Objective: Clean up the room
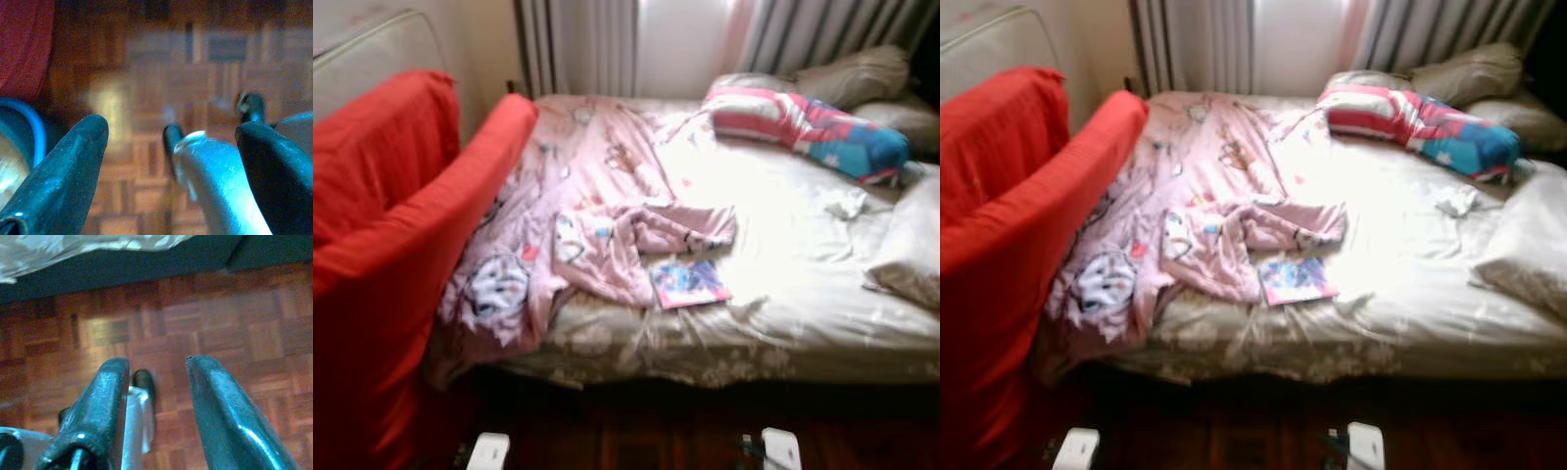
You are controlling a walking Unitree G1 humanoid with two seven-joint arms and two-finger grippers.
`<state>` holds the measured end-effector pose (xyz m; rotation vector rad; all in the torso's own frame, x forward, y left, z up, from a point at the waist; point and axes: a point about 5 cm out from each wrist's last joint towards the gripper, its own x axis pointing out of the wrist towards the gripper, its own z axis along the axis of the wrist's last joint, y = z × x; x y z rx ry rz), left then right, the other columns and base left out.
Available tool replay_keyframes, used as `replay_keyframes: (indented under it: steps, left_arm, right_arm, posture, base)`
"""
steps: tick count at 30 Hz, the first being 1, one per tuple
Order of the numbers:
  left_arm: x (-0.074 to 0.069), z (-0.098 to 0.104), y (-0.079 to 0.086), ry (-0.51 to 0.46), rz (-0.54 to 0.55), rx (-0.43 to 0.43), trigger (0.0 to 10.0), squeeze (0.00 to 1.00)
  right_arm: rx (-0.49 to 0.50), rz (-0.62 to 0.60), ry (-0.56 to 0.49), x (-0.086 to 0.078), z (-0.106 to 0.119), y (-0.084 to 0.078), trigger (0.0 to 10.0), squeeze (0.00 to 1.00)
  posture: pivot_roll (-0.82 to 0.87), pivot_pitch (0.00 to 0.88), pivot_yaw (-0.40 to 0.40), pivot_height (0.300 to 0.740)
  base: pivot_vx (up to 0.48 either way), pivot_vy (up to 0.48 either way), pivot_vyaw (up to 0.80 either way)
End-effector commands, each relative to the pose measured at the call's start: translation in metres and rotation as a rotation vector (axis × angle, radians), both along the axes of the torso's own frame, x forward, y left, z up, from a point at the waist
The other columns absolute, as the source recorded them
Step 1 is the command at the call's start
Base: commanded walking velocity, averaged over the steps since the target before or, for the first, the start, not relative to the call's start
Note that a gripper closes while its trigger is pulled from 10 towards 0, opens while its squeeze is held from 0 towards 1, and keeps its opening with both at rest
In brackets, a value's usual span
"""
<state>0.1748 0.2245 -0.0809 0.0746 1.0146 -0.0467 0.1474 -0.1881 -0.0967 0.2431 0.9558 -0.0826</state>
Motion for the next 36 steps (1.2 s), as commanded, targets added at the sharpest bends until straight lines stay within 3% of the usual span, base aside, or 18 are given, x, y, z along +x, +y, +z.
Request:
replay_keyframes:
  steps: [1, 14, 27, 36]
  left_arm:
    - [-0.0116, -0.0048, 0.0023, 0.04, 0.002, 0.006, 10.0, 0.0]
    - [-0.0117, -0.0049, 0.0021, 0.038, 0.001, 0.002, 10.0, 0.0]
    - [-0.0104, -0.0033, 0.0019, -0.044, 0.102, -0.037, 10.0, 0.0]
    - [-0.0102, -0.0028, 0.0025, -0.06, 0.109, -0.03, 10.0, 0.0]
  right_arm:
    - [0.005, -0.008, -0.025, 0.0057, 0.0021, 0.0025, 10.0, 0.0]
    - [0.007, -0.004, -0.033, 0.006, 0.0025, 0.0025, 10.0, 0.0]
    - [0.009, -0.004, -0.048, 0.0059, 0.003, 0.0027, 10.0, 0.0]
    - [0.013, 0.001, -0.051, 0.0054, 0.0029, 0.0033, 10.0, 0.0]
  posture:
    - [0.1, 0.0, -0.035, 0.74]
    - [0.1, 0.0, -0.035, 0.74]
    - [0.1, 0.0, -0.034, 0.74]
    - [0.1, 0.0, -0.033, 0.74]
  base:
    - [0.0, -0.45, 0.0]
    - [0.0, -0.437, 0.0]
    - [0.0, 0.0, 0.0]
    - [0.0, 0.0, 0.0]
